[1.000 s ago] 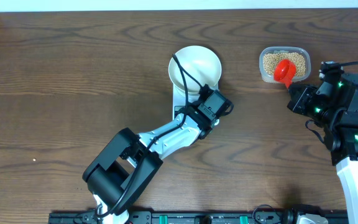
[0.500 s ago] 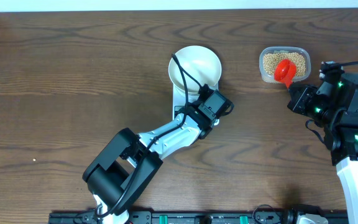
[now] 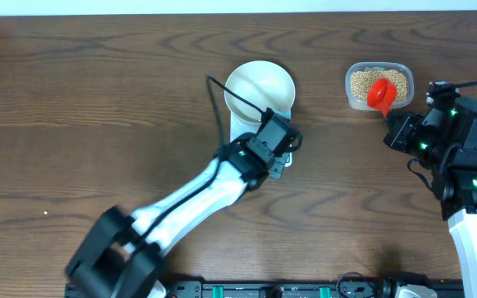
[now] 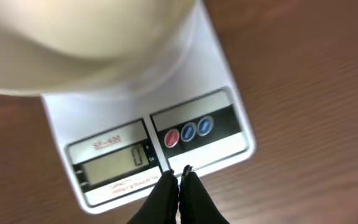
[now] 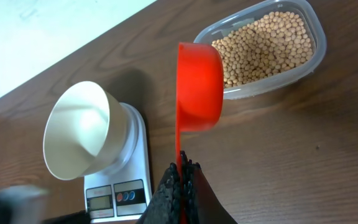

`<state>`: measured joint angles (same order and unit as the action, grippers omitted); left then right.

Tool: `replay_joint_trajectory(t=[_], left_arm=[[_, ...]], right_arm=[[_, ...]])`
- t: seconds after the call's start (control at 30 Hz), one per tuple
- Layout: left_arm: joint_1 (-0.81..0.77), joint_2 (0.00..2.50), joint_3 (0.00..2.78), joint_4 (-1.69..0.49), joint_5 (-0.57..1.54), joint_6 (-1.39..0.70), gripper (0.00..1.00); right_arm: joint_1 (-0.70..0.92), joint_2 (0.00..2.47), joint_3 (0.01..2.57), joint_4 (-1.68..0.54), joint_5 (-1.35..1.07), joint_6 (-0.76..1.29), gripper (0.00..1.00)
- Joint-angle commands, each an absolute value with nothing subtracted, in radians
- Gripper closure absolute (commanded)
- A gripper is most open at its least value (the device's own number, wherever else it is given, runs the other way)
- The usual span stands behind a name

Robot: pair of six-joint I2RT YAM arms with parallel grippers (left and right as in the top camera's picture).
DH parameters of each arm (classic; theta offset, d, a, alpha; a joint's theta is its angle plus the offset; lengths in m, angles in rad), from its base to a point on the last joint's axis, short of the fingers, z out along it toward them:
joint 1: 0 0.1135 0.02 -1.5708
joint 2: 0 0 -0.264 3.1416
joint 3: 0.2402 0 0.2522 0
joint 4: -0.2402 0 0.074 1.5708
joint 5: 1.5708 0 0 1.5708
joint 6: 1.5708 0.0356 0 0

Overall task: Scoop item into bowl and weigh 50g on scale
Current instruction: 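Lift the left gripper away from the scale and retract left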

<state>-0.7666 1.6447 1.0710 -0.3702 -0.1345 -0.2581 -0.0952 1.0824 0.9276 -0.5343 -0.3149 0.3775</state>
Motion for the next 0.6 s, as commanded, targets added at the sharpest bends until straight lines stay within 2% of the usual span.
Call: replay_joint_trajectory(t=[0.0,0.37,0.57], left_arm=[[-0.763,1.549,1.075,-0.397,-0.104,-0.255,0.93],[-0.752,1.415,1.075,-0.433,-0.134,-0.250,0.93],[-0.688,1.360,1.075,-0.440,-0.252,-0.248,0.93]], right_arm=[[-0.101,1.082,0.942,-0.532,-0.301,0.361,0.99],[-0.101,1.082,0.942,-0.553,-0.300,0.361,0.99],[-0.101,1.082,0.942,-0.515,-0.257,0.361,0.99]])
